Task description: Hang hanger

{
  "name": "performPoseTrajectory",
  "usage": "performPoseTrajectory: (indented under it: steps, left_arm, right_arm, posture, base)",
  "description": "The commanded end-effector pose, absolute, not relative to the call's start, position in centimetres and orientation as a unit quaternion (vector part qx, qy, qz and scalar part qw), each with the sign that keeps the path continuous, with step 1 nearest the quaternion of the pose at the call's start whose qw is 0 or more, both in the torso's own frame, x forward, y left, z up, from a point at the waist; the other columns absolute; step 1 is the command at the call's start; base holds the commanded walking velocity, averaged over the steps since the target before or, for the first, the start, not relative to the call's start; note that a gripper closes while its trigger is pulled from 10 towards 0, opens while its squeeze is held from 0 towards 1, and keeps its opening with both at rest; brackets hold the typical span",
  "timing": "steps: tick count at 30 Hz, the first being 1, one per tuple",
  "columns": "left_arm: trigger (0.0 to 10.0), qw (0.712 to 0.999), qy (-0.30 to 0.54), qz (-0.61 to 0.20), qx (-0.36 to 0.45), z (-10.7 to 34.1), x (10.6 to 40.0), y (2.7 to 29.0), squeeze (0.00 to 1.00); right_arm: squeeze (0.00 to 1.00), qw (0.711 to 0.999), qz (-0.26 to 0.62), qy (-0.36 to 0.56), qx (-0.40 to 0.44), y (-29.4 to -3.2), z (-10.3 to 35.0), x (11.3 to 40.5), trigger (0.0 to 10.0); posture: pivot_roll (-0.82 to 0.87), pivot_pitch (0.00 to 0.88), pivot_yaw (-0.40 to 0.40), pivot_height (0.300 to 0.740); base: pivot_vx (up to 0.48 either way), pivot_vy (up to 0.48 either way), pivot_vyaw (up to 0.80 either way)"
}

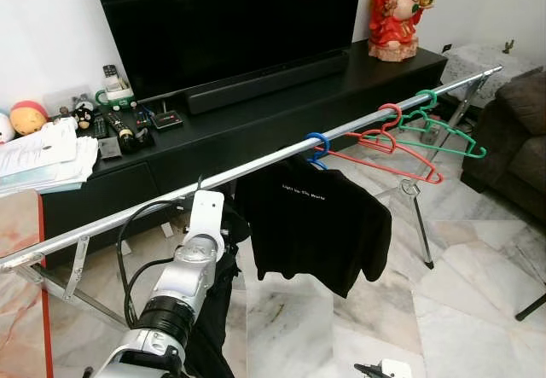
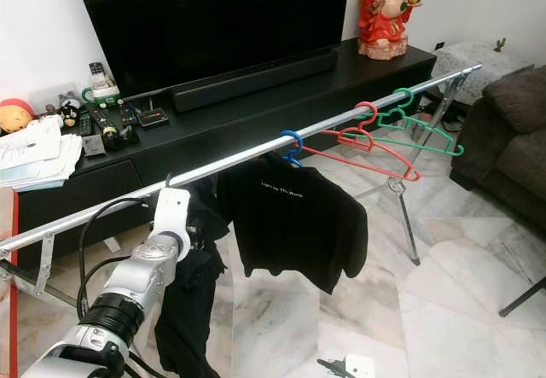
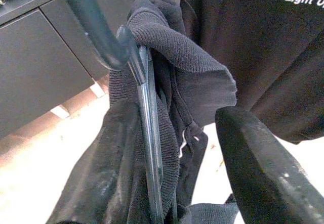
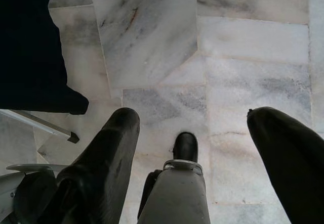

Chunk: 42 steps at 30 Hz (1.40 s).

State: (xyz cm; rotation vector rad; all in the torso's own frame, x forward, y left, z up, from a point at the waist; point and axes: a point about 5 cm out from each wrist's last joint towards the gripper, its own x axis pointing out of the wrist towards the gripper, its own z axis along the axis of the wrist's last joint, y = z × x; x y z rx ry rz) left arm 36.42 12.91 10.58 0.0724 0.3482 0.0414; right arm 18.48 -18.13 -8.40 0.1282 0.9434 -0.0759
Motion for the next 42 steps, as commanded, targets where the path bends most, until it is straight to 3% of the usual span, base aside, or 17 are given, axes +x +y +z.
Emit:
performPoseTrajectory:
  steps: [1,5,6,7,8,9,10,16,17,18,19,20,42]
  left_arm:
    - [0.0,0.983,0.177,0.024,0.040,10.47,36.49,12.80,0.00]
    - [0.2,0.982,0.180,0.025,0.055,10.38,36.47,12.59,0.00]
    - [1.1,0.981,0.182,0.026,0.057,10.33,36.46,12.59,0.00]
    - [3.5,0.981,0.184,0.027,0.059,10.27,36.45,12.59,0.00]
    - [8.3,0.980,0.187,0.028,0.061,10.18,36.44,12.59,0.00]
    - [8.3,0.980,0.187,0.028,0.061,10.18,36.44,12.59,0.00]
    - [10.0,0.979,0.190,0.026,0.063,10.03,36.43,12.55,0.00]
    - [10.0,0.979,0.191,0.023,0.063,9.96,36.41,12.40,0.00]
    - [9.5,0.979,0.191,0.023,0.064,9.97,36.41,12.39,0.00]
    - [1.6,0.979,0.191,0.023,0.067,9.96,36.42,12.39,0.00]
    - [1.6,0.979,0.192,0.022,0.068,9.96,36.43,12.39,0.00]
    - [0.0,0.979,0.192,0.022,0.070,9.94,36.43,12.39,0.00]
    - [0.0,0.975,0.202,0.013,0.087,9.64,36.35,12.34,0.00]
  right_arm:
    - [0.00,0.884,-0.036,0.461,0.067,-17.82,-8.59,18.20,10.0]
    - [0.00,0.884,-0.036,0.461,0.068,-17.81,-8.59,18.21,10.0]
    - [0.00,0.884,-0.036,0.461,0.068,-17.80,-8.58,18.21,10.0]
    - [0.00,0.884,-0.036,0.461,0.068,-17.80,-8.58,18.22,10.0]
    - [0.00,0.884,-0.036,0.461,0.068,-17.80,-8.58,18.22,10.0]
    - [0.00,0.884,-0.036,0.461,0.068,-17.80,-8.58,18.22,10.0]
    - [0.00,0.884,-0.037,0.461,0.068,-17.80,-8.58,18.23,10.0]
    - [0.00,0.884,-0.037,0.461,0.068,-17.80,-8.57,18.25,10.0]
    - [0.00,0.884,-0.037,0.461,0.068,-17.80,-8.57,18.25,10.0]
    - [0.00,0.884,-0.037,0.461,0.068,-17.80,-8.57,18.25,10.0]
    - [0.00,0.884,-0.037,0.461,0.068,-17.80,-8.57,18.25,10.0]
    - [0.00,0.884,-0.037,0.461,0.068,-17.80,-8.57,18.25,10.0]
    - [0.00,0.882,-0.033,0.464,0.070,-17.72,-8.61,18.19,10.0]
  posture:
    - [0.09,0.053,0.057,0.740]
    - [0.09,0.054,0.057,0.740]
    - [0.09,0.053,0.057,0.740]
    - [0.09,0.054,0.057,0.740]
    - [0.09,0.053,0.057,0.740]
    - [0.09,0.053,0.057,0.740]
    - [0.09,0.054,0.058,0.740]
    - [0.09,0.054,0.058,0.740]
    - [0.09,0.054,0.058,0.740]
    - [0.09,0.055,0.058,0.740]
    - [0.09,0.055,0.058,0.740]
    - [0.09,0.055,0.058,0.740]
    - [0.10,0.056,0.062,0.740]
  base:
    - [0.000,0.000,0.00]
    - [0.000,0.000,0.00]
    - [0.000,0.000,0.00]
    - [0.000,0.000,0.00]
    - [0.000,0.000,0.00]
    - [0.000,0.000,0.00]
    - [0.000,0.000,0.00]
    - [0.000,0.000,0.00]
    - [0.000,0.000,0.00]
    - [0.000,0.000,0.00]
    - [0.000,0.000,0.00]
    - [0.000,0.000,0.00]
    - [0.000,0.000,0.00]
